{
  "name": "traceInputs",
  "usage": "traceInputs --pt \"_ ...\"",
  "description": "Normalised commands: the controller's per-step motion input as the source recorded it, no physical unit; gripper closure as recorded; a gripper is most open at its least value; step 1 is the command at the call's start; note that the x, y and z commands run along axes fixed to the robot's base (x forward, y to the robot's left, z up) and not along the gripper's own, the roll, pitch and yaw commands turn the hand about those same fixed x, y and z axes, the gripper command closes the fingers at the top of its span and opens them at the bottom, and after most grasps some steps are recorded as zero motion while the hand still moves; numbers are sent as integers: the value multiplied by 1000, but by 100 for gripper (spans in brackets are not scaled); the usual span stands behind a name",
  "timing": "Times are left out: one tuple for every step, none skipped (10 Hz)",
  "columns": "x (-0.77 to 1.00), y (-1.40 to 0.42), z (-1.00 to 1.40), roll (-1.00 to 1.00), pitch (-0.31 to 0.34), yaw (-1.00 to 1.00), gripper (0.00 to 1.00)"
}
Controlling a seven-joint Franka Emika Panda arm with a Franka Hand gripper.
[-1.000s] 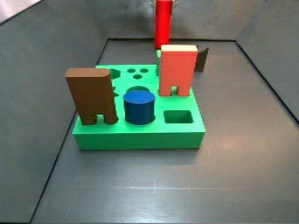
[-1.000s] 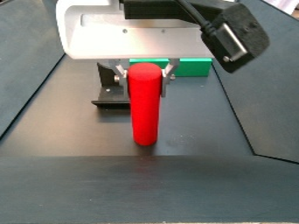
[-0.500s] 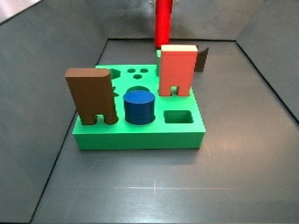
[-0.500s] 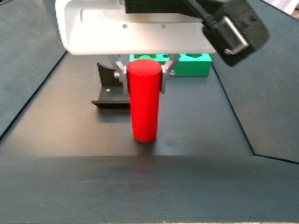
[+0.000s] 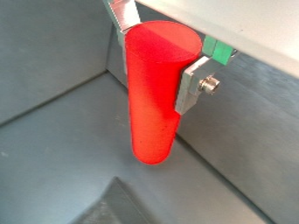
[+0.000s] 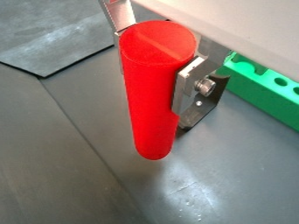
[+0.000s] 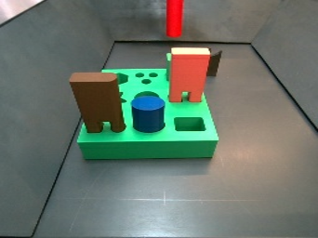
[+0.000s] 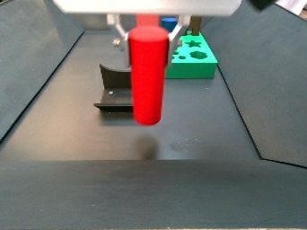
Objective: Pick up the round object. Move up. Move to above the board. Insert the round object.
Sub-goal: Move to above the board.
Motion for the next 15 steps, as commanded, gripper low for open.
traceInputs --pt "-574 -582 1000 8 16 79 100" --pt "-556 -501 1000 82 -27 70 100" --pt "-544 -446 1000 105 -21 60 100" --pt "-435 -306 952 96 0 40 100" --pt "-331 -244 848 86 9 33 100" --pt "-179 -157 687 88 29 29 100" --pt "-64 -79 440 80 72 26 100" --pt "-23 -42 256 77 86 26 100" --pt "13 -1000 149 134 454 -485 100" --pt "18 -1000 139 144 425 -442 100" --pt "16 -1000 149 140 334 -278 100" --pt "16 -1000 149 61 223 -159 100" --pt "17 -1000 149 37 142 -79 100" --pt "16 -1000 156 27 84 -32 100" --pt "17 -1000 159 14 58 -5 100"
